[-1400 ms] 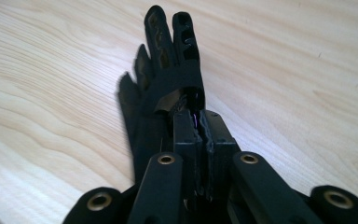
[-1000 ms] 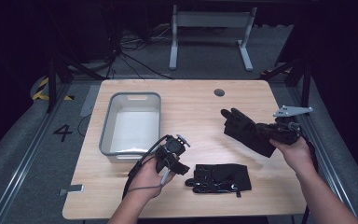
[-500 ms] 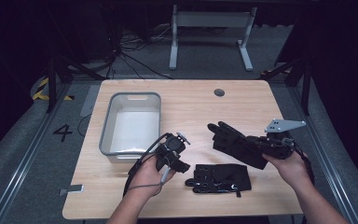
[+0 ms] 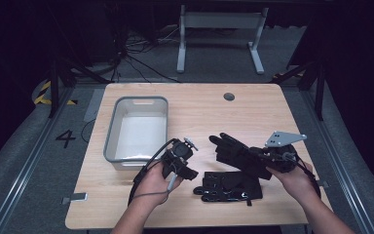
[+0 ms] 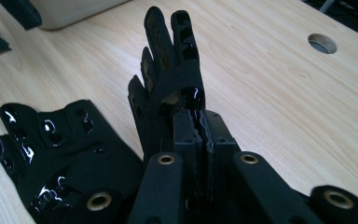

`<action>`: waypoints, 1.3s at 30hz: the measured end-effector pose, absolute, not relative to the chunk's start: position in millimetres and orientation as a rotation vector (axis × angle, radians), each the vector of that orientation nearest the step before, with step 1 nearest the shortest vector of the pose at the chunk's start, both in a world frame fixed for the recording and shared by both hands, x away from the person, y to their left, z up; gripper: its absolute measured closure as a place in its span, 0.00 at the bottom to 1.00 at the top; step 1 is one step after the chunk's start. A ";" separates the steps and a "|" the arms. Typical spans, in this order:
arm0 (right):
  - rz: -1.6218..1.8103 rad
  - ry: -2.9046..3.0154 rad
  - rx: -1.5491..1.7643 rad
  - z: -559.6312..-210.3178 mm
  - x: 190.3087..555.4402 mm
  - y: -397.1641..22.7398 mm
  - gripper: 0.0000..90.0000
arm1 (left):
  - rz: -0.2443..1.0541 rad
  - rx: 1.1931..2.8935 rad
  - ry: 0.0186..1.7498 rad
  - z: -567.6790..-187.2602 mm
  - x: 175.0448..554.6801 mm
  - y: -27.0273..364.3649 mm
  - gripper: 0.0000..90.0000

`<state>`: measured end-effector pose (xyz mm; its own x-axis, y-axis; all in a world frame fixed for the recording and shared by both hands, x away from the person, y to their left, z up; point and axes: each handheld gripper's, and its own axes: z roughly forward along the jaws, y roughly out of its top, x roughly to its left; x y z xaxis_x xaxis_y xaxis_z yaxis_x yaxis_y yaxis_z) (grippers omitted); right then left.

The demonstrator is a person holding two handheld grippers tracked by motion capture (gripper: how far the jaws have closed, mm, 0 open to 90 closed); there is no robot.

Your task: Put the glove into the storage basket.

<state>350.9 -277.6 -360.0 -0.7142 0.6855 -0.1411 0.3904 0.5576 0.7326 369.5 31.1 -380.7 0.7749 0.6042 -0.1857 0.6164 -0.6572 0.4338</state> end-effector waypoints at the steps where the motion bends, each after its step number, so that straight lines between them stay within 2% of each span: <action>1: 0.961 2.387 0.866 -362.1 350.2 -275.6 0.95 | -0.036 2.487 0.918 -380.8 369.5 31.0 0.52; 19: 0.992 2.578 0.857 -370.2 330.6 -261.0 0.91 | -0.032 2.473 0.911 -377.4 368.6 33.2 0.52; 25: 1.011 2.745 0.861 -371.5 317.4 -255.1 0.79 | -0.036 2.461 0.907 -375.2 368.1 34.7 0.52; 36: 1.040 2.691 0.897 -365.8 317.6 -267.9 0.77 | -0.055 2.465 0.891 -375.1 367.6 31.5 0.52; 39: 1.060 2.660 0.947 -365.6 322.4 -278.2 0.71 | -0.064 2.460 0.892 -375.0 368.3 31.0 0.52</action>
